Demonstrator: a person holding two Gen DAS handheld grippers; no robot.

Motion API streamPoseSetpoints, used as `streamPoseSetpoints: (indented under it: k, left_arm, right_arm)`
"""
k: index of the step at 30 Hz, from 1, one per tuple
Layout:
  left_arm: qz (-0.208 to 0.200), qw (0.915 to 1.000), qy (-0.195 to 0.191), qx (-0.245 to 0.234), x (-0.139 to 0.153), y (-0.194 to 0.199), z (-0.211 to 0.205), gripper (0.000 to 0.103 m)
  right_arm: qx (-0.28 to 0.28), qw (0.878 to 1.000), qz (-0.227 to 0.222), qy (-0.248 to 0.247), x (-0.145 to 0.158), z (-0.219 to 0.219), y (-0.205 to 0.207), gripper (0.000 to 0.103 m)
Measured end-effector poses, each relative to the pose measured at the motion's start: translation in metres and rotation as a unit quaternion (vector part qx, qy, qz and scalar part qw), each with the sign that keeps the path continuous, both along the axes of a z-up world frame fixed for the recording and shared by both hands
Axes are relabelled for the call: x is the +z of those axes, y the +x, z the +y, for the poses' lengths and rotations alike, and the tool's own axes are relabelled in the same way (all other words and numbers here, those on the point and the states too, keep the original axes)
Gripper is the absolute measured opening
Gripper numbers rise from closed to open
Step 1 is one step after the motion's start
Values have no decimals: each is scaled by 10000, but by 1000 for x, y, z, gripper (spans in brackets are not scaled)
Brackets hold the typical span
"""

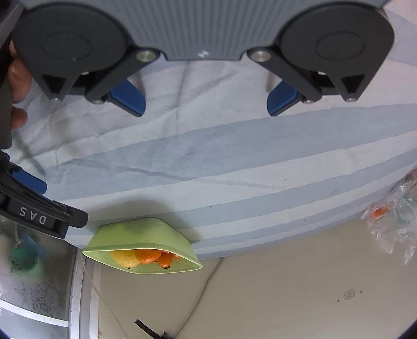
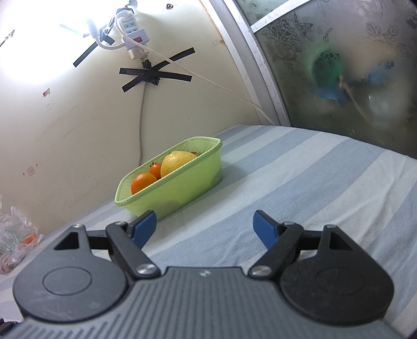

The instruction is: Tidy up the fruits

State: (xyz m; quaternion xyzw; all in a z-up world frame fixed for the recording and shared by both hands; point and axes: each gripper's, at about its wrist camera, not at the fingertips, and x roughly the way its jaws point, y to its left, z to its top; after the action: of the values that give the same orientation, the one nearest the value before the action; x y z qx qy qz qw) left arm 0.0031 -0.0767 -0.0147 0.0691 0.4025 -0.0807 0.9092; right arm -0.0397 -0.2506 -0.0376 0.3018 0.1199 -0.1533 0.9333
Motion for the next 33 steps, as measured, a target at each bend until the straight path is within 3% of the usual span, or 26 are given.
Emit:
streamPoseSetpoints:
  k: [33]
  left_arm:
    - [303, 9988, -263, -272, -1, -4, -1, 103]
  right_arm:
    - [9, 10000, 6, -6, 0, 0, 0, 83]
